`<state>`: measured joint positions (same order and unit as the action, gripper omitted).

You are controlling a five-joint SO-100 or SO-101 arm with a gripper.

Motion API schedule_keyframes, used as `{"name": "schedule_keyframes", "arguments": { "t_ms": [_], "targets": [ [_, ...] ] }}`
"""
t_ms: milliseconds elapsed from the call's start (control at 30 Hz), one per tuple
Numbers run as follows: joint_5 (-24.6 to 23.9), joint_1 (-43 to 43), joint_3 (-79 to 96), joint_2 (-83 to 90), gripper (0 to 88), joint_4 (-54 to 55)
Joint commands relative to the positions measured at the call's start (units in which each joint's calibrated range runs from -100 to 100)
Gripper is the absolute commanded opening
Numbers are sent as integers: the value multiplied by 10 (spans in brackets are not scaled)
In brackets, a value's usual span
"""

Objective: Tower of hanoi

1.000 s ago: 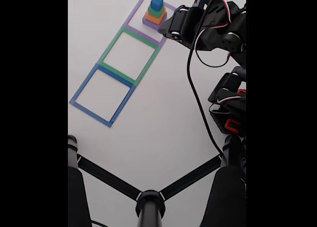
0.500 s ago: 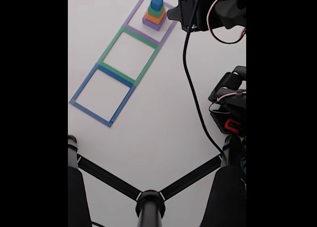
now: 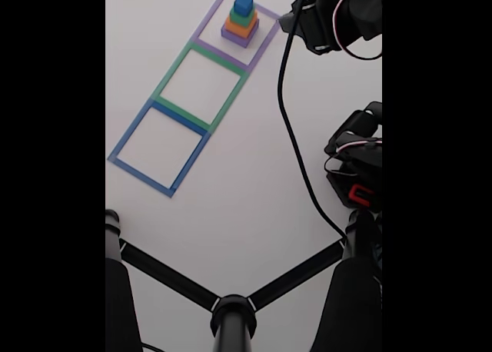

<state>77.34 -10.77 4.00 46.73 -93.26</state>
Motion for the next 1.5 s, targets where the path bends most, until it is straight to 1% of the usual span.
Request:
{"name": "schedule_keyframes", "arguments": {
  "t_ms": [0,67,133,233,300,467,567,767,933,1133,1233,1300,1467],
  "targets": [
    [138,-34,59,46,4,52],
    [164,-48,118,81,59,107],
    [227,-60,168,112,88,140],
    [227,-73,201,130,124,166],
    [227,-80,227,140,227,188],
    [227,-106,287,171,226,231],
    [227,-121,347,197,213,279],
    [227,-138,493,229,226,448],
    [227,-145,581,221,242,556],
    [227,-148,690,161,270,763],
    [227,-155,741,99,284,910],
    [227,-157,752,70,291,955],
    [227,-154,771,23,293,1026]
  ]
}}
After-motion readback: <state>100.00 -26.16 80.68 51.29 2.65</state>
